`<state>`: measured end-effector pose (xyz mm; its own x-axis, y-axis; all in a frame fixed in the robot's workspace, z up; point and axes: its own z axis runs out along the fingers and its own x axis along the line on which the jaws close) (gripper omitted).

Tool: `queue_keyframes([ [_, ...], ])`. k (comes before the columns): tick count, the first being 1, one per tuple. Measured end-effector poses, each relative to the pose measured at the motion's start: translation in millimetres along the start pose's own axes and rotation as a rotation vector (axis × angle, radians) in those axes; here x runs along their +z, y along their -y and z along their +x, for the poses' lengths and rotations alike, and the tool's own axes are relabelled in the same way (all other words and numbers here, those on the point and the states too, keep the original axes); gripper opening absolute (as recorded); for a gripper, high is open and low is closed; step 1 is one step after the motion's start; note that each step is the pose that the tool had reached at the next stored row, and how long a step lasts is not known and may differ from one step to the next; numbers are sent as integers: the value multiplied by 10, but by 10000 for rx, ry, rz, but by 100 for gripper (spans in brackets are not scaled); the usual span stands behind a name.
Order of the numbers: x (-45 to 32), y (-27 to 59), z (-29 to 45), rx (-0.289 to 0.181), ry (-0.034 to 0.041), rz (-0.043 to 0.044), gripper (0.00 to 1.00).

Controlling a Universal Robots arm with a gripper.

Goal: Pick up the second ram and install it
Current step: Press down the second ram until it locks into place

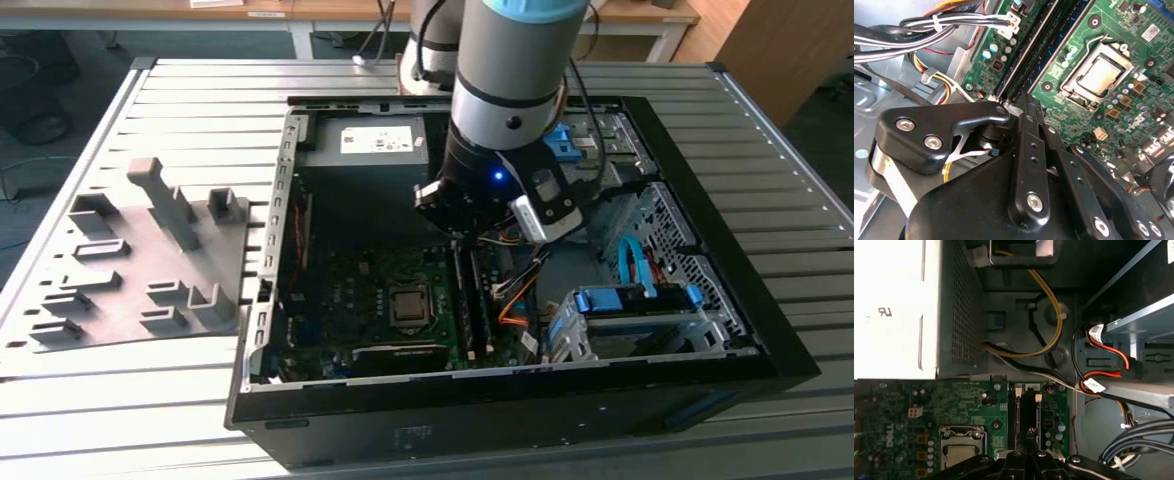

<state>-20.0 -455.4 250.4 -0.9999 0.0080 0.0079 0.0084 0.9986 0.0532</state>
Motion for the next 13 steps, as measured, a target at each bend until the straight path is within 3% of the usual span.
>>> queue_keyframes([
  [13,161,-83,37,0,1,-3,10],
])
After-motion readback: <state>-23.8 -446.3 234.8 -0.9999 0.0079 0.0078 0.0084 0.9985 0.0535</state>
